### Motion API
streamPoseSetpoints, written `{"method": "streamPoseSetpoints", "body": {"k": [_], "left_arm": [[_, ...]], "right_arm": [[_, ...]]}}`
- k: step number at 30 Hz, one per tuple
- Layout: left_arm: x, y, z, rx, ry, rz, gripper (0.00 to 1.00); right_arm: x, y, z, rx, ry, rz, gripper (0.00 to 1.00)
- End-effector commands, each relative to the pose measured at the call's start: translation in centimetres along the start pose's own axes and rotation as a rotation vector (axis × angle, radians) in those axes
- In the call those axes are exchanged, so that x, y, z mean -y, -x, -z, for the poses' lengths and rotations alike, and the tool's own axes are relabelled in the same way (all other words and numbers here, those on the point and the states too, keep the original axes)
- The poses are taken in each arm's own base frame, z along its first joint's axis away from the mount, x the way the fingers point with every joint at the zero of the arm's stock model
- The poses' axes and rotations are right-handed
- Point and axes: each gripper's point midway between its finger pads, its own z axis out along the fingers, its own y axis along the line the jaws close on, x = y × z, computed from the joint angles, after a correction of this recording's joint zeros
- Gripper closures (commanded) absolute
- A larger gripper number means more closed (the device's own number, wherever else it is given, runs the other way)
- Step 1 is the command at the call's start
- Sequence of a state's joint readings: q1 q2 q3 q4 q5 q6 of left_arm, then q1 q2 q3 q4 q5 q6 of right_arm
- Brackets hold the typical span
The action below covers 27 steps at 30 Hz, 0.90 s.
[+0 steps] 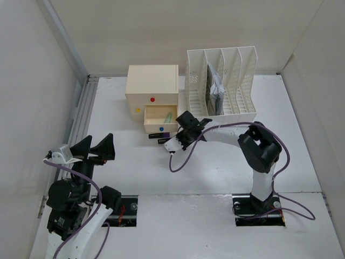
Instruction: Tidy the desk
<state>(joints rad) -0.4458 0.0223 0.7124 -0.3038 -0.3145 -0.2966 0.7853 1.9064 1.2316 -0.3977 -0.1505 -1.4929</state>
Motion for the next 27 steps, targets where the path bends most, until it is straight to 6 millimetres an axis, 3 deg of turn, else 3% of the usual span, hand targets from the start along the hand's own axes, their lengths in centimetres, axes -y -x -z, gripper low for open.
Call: {"method": "streamPoseSetpoints", "body": {"k": [1, 8, 10, 13, 15, 18, 20, 22, 27], "left_arm": [[0.6, 1.1, -0.1, 0.043, -0.029, 0.007, 0.01], [0.6, 1.3, 0.1, 0.051, -0.032, 0.010, 0.01], [0.6, 1.3, 0.1, 0.051, -0.032, 0.010, 0.01], [0.6, 1.3, 0.1, 0.051, -0.032, 0.010, 0.01], [0.6, 1.3, 0.1, 0.051, -0.032, 0.010, 0.01], [0.6, 1.3, 0.1, 0.051, -0.032, 0.010, 0.01], [0.6, 1.3, 0.1, 0.051, -0.032, 0.010, 0.01], [0.6, 1.3, 0.1, 0.051, -0.032, 0.010, 0.01], [0.6, 1.3, 0.1, 0.051, -0.032, 0.010, 0.01]], "right_arm": [[-0.1, 0.8, 1.3, 0.015, 0.022, 0.017, 1.00], [-2.8, 1.3, 2.9, 0.024, 0.063, -0.018, 1.00], [-2.5, 1.4, 3.3, 0.027, 0.029, -0.043, 1.00], [-0.6, 1.6, 4.5, 0.026, -0.069, -0.100, 1.00], [1.6, 2.1, 6.1, 0.042, -0.133, -0.159, 0.87], [3.4, 2.8, 7.6, 0.062, -0.155, -0.201, 0.79], [2.5, 4.0, 8.3, 0.112, -0.079, -0.185, 0.70], [0.9, 4.5, 7.7, 0.141, -0.005, -0.170, 0.63], [-2.3, 3.4, 5.6, 0.111, 0.144, -0.131, 0.56]]}}
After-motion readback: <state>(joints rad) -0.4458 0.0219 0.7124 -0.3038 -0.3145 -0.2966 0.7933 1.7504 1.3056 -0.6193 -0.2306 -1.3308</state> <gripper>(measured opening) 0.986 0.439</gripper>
